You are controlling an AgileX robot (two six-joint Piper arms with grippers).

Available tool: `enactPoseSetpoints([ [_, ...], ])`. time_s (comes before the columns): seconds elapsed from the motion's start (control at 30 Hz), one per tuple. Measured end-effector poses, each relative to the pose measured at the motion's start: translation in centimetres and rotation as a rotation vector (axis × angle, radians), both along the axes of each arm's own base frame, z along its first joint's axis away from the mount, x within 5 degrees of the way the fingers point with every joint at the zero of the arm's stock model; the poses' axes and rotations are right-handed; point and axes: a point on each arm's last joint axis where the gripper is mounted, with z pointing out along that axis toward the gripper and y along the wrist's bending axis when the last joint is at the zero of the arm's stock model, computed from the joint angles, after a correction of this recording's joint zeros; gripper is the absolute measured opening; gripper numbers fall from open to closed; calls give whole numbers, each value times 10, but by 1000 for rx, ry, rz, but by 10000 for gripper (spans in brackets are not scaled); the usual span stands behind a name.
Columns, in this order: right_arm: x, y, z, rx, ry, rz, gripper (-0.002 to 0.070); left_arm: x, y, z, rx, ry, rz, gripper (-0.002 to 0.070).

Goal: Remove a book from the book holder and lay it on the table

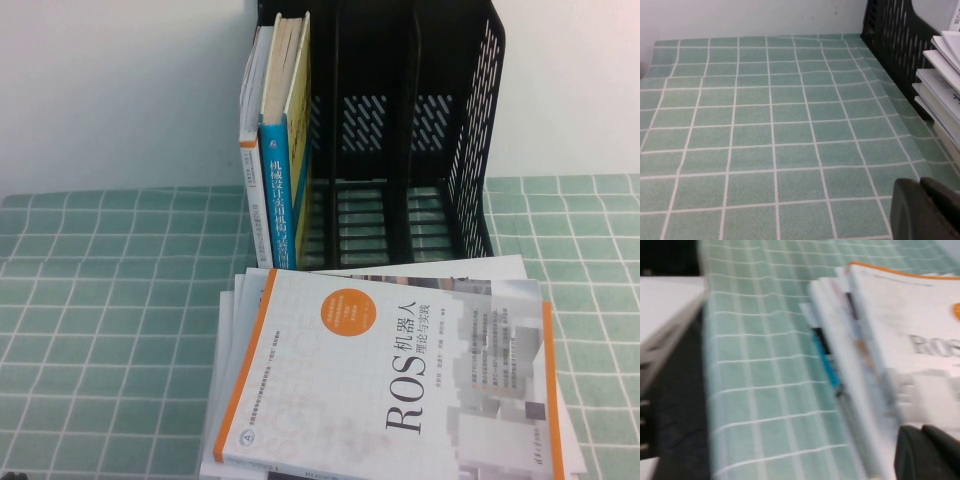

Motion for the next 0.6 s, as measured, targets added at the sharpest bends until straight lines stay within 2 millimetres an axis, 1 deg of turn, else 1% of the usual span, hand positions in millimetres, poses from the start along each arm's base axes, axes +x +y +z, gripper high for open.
enactPoseSetpoints([
  [0.1, 10, -2, 3, 35, -67, -121, -2, 0, 0, 0, 0, 0, 0, -3],
  [0.23, 23, -4, 4, 149, -133, -367, -2, 0, 0, 0, 2, 0, -1, -3],
  [0.4, 36, -16, -5, 200, -124, -717, -2, 0, 0, 0, 2, 0, -1, -3],
  [0.47, 38, -23, -10, 218, -147, -849, -2, 0, 0, 0, 2, 0, -1, -2],
  [0.6, 38, -34, -20, 256, -221, -1040, -2, 0, 0, 0, 2, 0, -1, -1],
])
